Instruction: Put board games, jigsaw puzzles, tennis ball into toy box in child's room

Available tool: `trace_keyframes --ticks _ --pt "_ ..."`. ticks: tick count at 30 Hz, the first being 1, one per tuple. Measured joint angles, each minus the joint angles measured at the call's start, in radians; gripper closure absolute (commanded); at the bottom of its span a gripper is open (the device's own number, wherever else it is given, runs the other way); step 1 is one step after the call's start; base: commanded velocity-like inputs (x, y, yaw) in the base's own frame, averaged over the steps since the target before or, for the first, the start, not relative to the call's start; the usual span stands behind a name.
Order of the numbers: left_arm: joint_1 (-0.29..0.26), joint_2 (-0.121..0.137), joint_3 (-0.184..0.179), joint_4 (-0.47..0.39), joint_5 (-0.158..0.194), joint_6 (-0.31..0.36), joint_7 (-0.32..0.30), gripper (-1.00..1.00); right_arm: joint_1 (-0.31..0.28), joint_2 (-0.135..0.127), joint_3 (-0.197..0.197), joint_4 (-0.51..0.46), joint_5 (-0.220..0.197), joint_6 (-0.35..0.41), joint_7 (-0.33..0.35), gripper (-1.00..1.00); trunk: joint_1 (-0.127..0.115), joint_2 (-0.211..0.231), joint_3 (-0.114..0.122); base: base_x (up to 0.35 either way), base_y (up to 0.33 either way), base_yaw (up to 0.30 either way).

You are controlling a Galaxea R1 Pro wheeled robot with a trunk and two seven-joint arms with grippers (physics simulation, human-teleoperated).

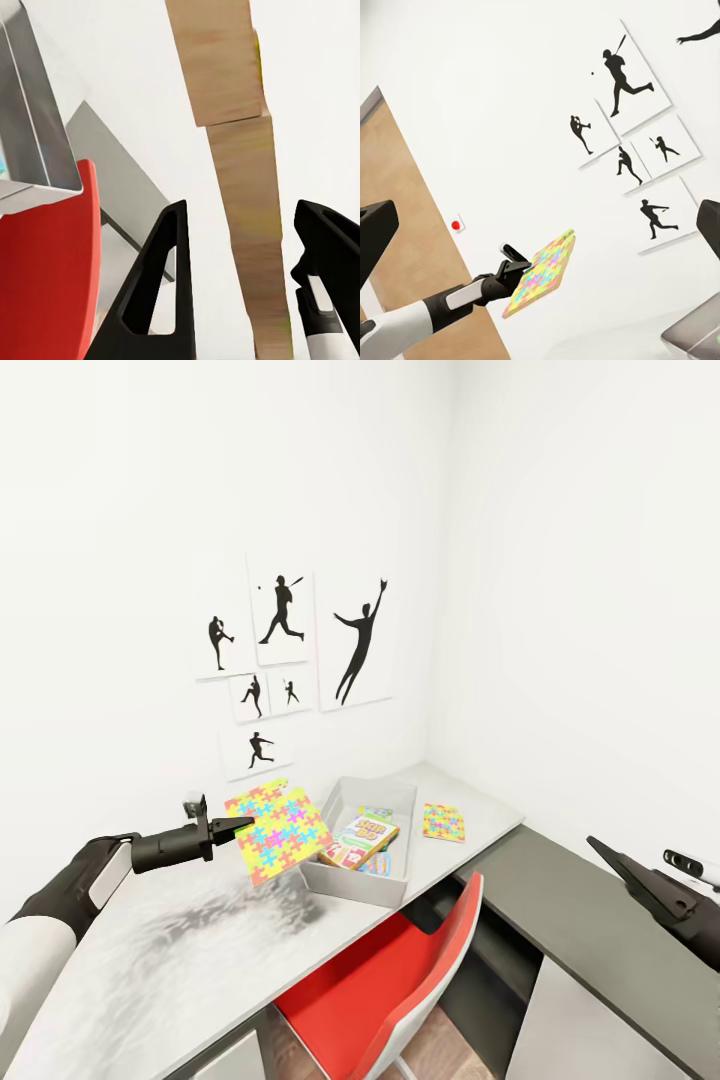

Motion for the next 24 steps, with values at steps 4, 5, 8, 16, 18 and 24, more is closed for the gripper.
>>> trace_keyframes --ticks 4,5,8,16,18,24 --pt "0.0 -0.001 0.0 0.0 0.001 -0.005 0.001 1.0 0.0 -0.001 -0.002 0.001 -0.001 0.001 0.0 -1.0 0.0 0.0 0.001 0.0 -0.004 -0.082" --pt "0.0 -0.001 0.0 0.0 0.001 -0.006 0.0 1.0 0.0 -0.001 -0.002 0.001 -0.002 0.001 0.0 -1.0 0.0 0.0 0.002 0.0 -0.002 -0.137" --pt "0.0 -0.001 0.0 0.0 0.001 -0.01 0.0 1.0 0.0 -0.001 -0.002 0.001 -0.003 0.001 0.0 -1.0 0.0 0.0 0.005 0.0 -0.045 -0.163" --pt "0.002 0.0 0.0 0.0 0.0 -0.012 0.0 1.0 0.0 0.0 -0.001 0.001 -0.002 0.002 0.0 -1.0 0.0 0.0 0.014 0.027 -0.208 -0.19" --pt "0.002 0.0 0.0 0.0 0.001 -0.013 0.0 1.0 0.0 -0.001 -0.002 0.001 -0.002 0.002 0.0 -1.0 0.0 0.0 0.016 0.08 -0.27 -0.197" --pt "0.004 0.0 0.0 0.0 0.0 -0.013 0.0 1.0 0.0 0.0 0.001 0.002 -0.001 0.002 -0.001 -1.0 0.0 0.0 0.024 0.12 -0.223 -0.199"
